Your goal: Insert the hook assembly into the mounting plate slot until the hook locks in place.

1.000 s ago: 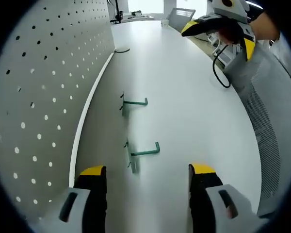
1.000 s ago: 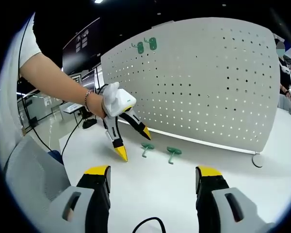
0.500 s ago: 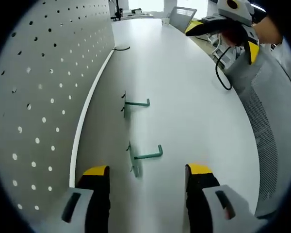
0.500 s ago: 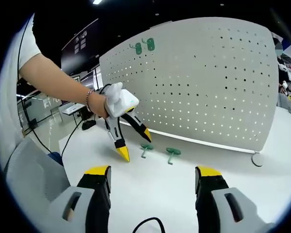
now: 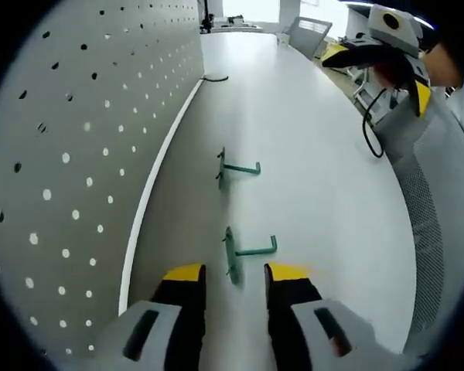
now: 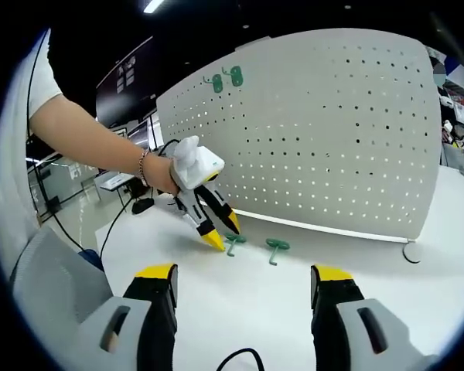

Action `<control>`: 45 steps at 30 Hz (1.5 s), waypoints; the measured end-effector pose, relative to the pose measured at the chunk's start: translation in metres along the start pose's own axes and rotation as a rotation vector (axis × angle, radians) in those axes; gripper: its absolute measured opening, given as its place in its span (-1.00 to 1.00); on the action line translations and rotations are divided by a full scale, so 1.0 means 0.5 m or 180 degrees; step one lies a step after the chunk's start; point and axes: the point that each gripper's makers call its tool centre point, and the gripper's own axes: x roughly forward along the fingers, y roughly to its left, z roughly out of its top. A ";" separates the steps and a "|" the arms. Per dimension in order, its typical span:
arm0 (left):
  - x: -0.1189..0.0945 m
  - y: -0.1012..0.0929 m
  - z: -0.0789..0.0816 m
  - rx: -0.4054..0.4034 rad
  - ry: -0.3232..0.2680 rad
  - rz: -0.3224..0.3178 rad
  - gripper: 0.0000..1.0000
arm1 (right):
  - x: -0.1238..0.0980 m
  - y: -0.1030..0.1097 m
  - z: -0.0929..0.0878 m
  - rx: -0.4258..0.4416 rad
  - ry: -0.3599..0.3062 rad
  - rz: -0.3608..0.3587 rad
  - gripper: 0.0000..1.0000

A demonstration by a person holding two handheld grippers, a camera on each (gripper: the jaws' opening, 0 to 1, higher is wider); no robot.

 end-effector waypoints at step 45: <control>0.002 0.006 -0.002 0.0026 0.0090 0.0137 -0.94 | -0.002 -0.006 0.004 0.0020 -0.0033 -0.0031 0.33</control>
